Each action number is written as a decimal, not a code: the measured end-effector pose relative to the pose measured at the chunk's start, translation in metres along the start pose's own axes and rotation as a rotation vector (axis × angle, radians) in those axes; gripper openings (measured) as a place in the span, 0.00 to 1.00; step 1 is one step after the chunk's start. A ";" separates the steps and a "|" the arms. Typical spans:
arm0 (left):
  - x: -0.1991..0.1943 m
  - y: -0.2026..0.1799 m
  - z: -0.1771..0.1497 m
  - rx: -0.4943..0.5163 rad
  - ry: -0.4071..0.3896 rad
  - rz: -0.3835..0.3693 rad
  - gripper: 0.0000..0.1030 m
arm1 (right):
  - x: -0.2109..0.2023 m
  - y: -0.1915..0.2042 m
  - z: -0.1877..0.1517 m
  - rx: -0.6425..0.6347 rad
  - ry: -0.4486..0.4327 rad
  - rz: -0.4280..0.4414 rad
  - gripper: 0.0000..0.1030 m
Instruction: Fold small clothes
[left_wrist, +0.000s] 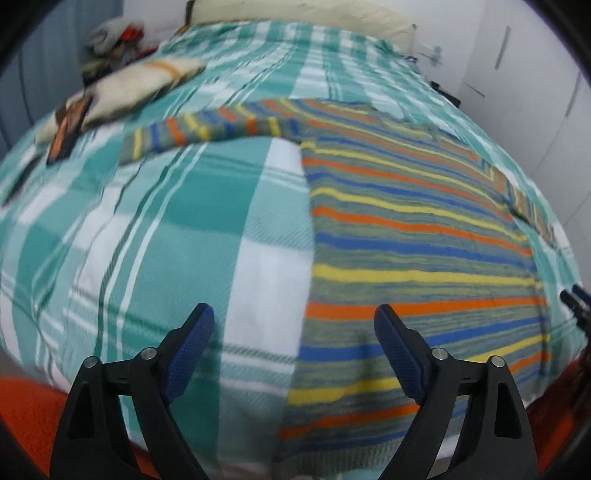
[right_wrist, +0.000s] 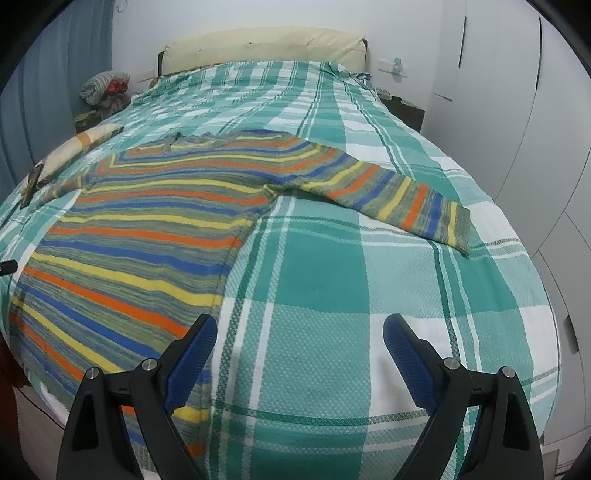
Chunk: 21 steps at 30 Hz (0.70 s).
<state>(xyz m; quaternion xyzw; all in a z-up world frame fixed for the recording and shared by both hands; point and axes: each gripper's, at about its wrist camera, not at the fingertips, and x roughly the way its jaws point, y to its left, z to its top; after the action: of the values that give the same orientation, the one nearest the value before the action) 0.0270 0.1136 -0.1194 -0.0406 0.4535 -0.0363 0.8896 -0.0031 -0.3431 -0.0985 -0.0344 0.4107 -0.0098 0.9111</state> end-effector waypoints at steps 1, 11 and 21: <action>0.002 0.000 0.000 0.002 -0.005 0.002 0.89 | 0.002 -0.004 0.000 0.018 0.006 -0.007 0.88; 0.026 0.014 0.000 -0.037 0.019 0.044 0.90 | 0.021 -0.065 -0.013 0.313 0.088 -0.046 0.90; 0.042 0.020 -0.007 -0.063 0.094 0.038 0.99 | 0.043 -0.069 -0.026 0.343 0.174 -0.053 1.00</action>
<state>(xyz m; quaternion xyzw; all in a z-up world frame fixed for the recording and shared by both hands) 0.0468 0.1293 -0.1594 -0.0583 0.4963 -0.0069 0.8662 0.0072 -0.4151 -0.1429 0.1116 0.4793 -0.1068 0.8639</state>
